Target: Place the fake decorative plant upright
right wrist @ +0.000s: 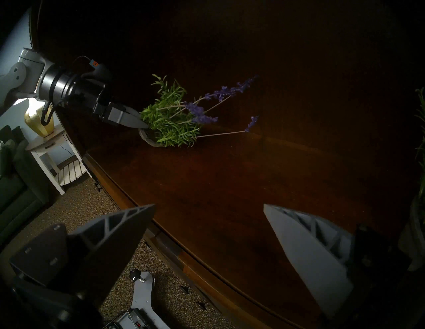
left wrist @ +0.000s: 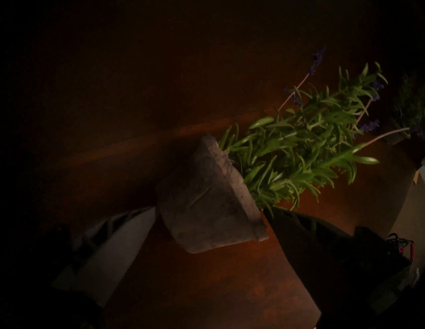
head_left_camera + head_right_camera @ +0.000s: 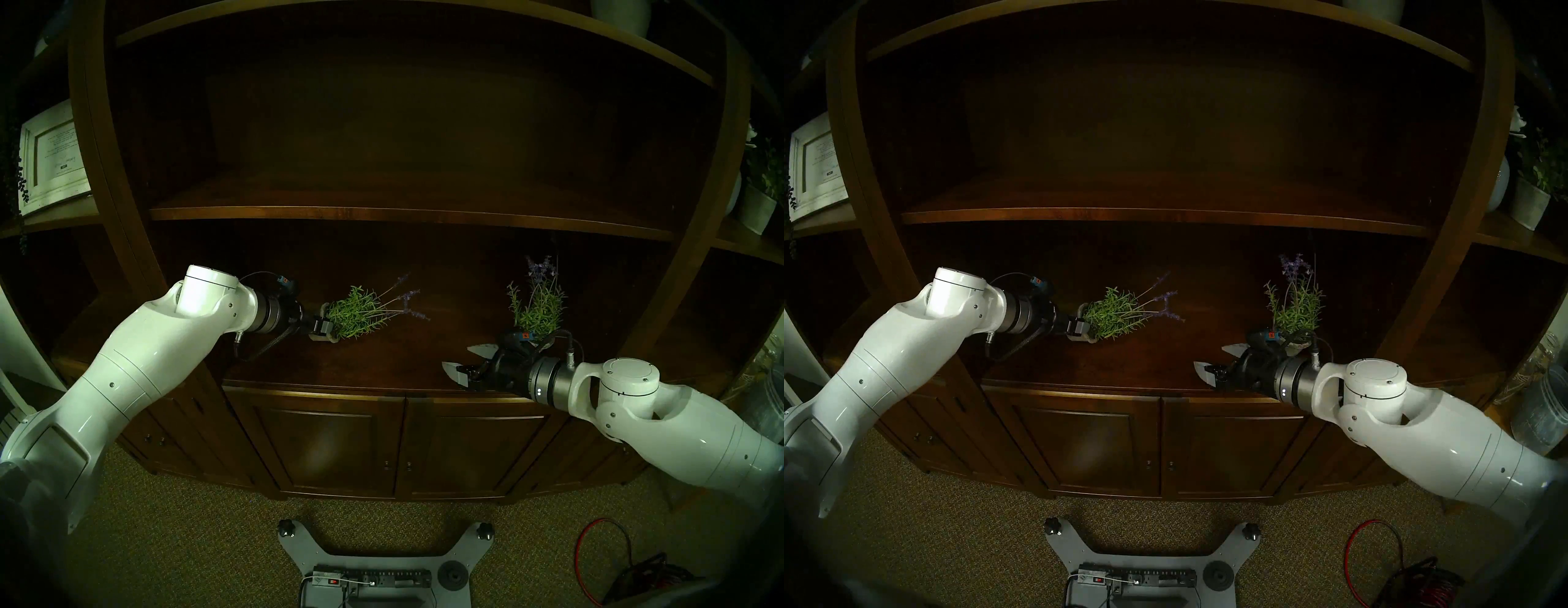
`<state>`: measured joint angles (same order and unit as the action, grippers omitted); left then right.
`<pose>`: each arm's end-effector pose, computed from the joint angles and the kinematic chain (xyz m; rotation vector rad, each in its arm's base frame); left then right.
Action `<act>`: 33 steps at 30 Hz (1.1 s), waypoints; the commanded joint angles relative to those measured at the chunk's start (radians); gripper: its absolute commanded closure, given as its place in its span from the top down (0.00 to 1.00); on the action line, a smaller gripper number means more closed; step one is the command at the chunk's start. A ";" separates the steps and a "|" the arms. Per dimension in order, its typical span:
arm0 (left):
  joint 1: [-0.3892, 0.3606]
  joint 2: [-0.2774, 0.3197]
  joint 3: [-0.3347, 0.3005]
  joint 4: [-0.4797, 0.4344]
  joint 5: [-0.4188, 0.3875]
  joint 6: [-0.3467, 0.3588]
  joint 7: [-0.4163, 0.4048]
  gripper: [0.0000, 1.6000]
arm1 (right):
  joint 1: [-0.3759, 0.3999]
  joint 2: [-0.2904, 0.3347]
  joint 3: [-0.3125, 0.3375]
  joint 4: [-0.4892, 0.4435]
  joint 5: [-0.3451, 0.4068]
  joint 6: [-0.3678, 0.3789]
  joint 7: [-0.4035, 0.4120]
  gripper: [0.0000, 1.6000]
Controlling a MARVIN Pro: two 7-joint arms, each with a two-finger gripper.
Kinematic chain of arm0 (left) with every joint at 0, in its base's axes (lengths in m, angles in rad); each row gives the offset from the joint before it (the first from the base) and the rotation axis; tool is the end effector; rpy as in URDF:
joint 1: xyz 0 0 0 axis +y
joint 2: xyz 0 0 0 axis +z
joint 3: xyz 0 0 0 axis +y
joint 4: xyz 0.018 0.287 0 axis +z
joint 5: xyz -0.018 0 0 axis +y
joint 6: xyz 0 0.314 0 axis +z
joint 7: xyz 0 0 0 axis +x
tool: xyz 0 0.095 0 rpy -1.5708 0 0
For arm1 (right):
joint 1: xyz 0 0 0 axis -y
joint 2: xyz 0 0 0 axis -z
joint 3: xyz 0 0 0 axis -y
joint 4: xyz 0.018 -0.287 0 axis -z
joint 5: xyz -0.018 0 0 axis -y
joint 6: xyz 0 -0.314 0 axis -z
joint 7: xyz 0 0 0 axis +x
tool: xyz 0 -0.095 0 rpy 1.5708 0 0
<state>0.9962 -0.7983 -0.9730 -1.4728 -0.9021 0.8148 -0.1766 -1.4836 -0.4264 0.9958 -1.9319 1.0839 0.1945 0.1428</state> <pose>0.4878 0.0640 -0.2267 2.5847 -0.5518 1.0873 0.3495 -0.0446 -0.2522 -2.1974 -0.6660 -1.3260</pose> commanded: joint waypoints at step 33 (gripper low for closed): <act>-0.033 -0.132 -0.004 -0.045 -0.029 0.039 0.129 0.39 | 0.021 0.000 0.022 -0.012 0.002 -0.014 -0.002 1.00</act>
<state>1.0217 -0.8685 -0.9724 -1.5024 -0.9252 0.8428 -0.0645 -1.4837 -0.4264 0.9956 -1.9318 1.0840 0.1943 0.1428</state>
